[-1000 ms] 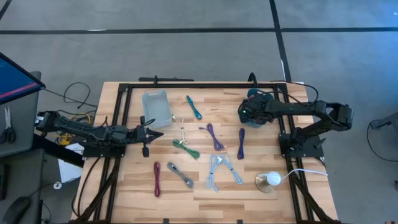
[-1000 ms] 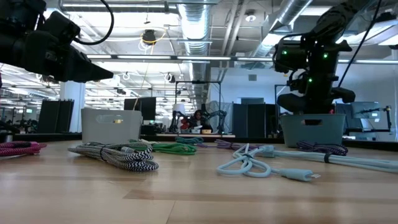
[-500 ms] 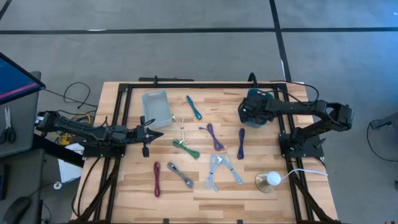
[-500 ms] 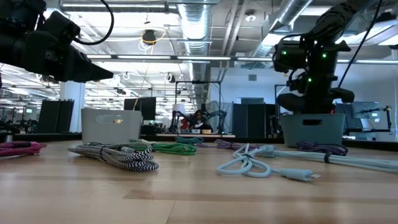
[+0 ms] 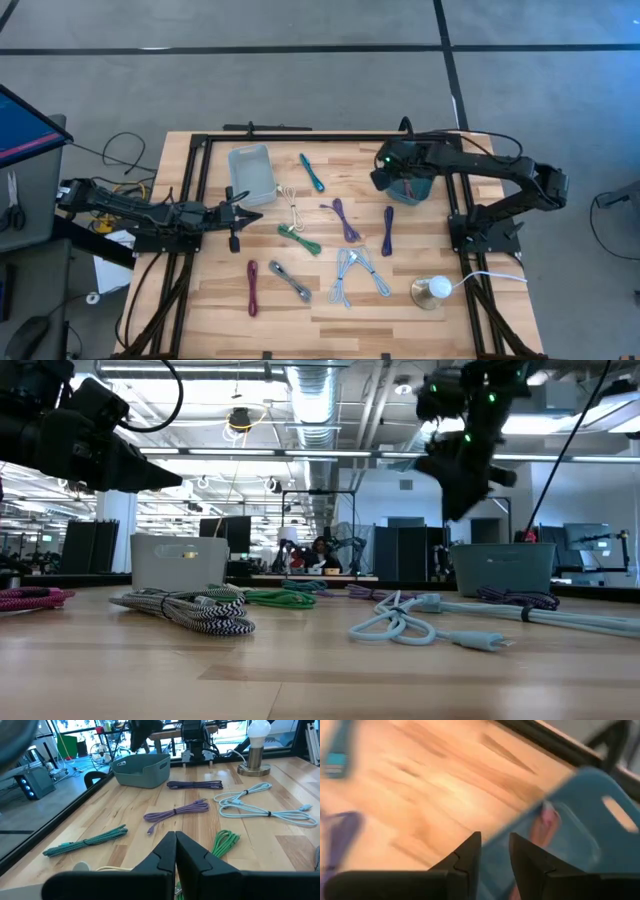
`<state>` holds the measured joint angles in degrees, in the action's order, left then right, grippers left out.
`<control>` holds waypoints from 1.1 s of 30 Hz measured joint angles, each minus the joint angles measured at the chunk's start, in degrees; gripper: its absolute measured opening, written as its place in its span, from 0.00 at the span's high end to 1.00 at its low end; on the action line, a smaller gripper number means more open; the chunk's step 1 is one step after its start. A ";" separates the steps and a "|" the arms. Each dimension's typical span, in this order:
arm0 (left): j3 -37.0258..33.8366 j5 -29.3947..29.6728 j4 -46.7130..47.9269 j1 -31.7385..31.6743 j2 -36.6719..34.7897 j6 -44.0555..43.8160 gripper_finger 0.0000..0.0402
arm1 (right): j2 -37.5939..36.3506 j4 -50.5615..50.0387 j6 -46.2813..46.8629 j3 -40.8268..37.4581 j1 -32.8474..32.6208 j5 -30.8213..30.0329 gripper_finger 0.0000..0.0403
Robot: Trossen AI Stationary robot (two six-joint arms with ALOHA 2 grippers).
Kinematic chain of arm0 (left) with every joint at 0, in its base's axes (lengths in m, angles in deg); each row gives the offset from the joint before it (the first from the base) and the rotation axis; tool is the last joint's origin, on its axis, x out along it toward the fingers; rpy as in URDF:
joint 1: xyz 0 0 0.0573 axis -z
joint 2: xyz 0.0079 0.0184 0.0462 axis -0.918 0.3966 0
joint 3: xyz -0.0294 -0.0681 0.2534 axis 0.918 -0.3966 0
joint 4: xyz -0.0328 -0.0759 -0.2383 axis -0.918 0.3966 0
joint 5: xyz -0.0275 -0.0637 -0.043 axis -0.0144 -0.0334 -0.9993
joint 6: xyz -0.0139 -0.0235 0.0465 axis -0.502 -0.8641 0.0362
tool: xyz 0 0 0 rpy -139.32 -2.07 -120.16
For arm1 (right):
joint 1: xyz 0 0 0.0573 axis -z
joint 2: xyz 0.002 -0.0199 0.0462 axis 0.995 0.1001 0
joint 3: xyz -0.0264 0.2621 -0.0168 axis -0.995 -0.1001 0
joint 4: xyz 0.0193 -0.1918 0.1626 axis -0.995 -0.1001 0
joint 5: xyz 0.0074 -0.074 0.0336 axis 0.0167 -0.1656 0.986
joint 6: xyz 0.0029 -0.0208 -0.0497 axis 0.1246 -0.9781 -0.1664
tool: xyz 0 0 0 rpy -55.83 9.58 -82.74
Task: Pick & Place USB Port
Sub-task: Put the purple patterned USB cable into the gray bin
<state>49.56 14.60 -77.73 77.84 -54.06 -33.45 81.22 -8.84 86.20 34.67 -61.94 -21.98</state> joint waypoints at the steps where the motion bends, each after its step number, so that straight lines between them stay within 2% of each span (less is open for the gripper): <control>1: 0.00 0.00 0.02 -0.02 0.00 0.00 0.98 | 0.00 0.05 -1.52 1.17 -0.39 0.96 0.77; 6: 0.00 0.00 0.02 0.00 0.00 0.00 0.98 | -0.02 2.26 -10.45 4.82 -2.68 8.69 0.77; 12: 0.00 0.00 0.02 -0.01 0.00 0.00 0.98 | 0.57 10.93 -21.28 4.90 -6.35 17.54 0.77; 16: 0.00 0.00 0.02 -0.01 0.00 0.02 0.98 | 0.57 15.64 -26.07 4.76 -9.31 18.61 0.77; 23: 0.00 0.00 0.02 0.00 0.00 0.02 0.98 | 0.50 28.93 -34.76 0.16 -12.80 18.53 0.77; 33: 0.00 0.02 0.00 0.00 -0.02 2.14 0.98 | -1.07 30.03 -29.95 -8.62 -13.74 17.62 0.81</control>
<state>49.56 14.62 -77.73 77.84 -54.09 -31.31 80.15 21.19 56.25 26.04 -75.68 -4.36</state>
